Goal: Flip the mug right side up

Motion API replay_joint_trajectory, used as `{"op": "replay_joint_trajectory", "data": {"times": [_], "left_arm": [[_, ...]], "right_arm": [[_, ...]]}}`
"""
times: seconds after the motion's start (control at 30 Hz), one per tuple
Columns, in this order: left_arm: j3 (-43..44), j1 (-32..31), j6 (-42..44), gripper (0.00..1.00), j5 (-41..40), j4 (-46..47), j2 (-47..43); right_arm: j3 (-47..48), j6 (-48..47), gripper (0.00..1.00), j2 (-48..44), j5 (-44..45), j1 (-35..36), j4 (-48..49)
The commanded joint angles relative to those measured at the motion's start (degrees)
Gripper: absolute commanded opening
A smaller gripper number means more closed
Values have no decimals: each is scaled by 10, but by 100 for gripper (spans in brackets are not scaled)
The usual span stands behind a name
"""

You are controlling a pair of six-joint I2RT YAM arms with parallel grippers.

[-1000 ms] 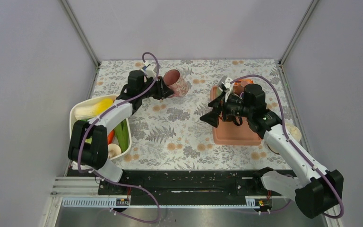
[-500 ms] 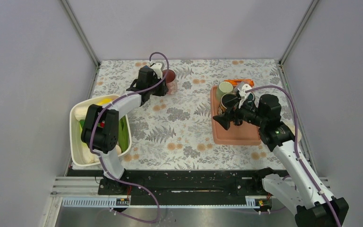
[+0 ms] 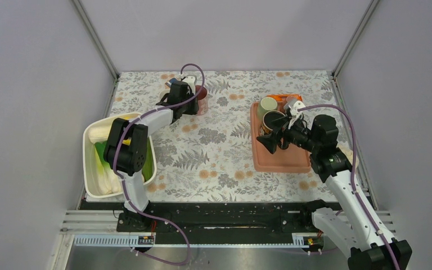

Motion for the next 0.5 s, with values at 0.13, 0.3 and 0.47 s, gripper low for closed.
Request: {"op": "replay_joint_trajectory", "data": {"times": [0.13,0.3,0.47], "left_arm": [[49,-5,-12,12,-14,49,-10],[50,-5,-22,30,-6,40,-10],[52,-6,-35,47,0,28,-11]], "right_arm": [[-6,19,99,-11,-22,-15,39],[-7,21,99,-15,-24,-20,40],[-7,21,100,-16,-25,-22,40]]}}
